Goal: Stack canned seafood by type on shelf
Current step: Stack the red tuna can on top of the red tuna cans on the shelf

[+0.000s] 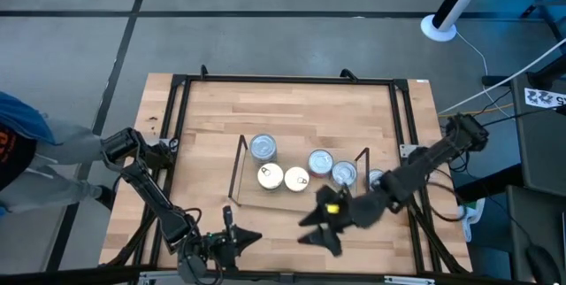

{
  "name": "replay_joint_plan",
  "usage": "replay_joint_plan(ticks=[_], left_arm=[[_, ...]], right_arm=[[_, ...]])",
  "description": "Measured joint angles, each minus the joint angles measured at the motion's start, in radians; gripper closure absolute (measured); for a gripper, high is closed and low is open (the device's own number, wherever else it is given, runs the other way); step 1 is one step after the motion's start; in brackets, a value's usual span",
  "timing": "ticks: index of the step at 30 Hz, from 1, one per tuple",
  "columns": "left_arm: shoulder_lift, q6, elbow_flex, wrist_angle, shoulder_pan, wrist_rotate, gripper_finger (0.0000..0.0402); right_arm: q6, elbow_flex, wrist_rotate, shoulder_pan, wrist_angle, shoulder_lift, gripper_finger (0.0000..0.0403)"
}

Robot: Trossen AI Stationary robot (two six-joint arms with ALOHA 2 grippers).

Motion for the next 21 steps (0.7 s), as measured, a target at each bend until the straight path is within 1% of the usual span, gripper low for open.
replay_joint_plan(ticks=[4, 7, 14, 21], left_arm=[[0.000, -0.025, 0.000, 0.000, -0.005, 0.017, 0.0400], [0.000, -0.042, 0.000, 0.000, -0.005, 0.028, 0.0400], [0.000, -0.044, 0.000, 0.000, -0.006, 0.066, 0.0400], [0.000, -0.074, 0.000, -0.001, -0.006, 0.069, 0.0400]], right_arm=[[0.034, 0.041, 0.060, 0.081, -0.159, -0.001, 0.0121], [0.055, 0.057, 0.095, 0.145, -0.213, 0.001, 0.0121], [0.109, 0.059, 0.097, 0.276, -0.261, 0.001, 0.0121], [0.281, 0.059, 0.087, 0.395, -0.398, 0.001, 0.0121]])
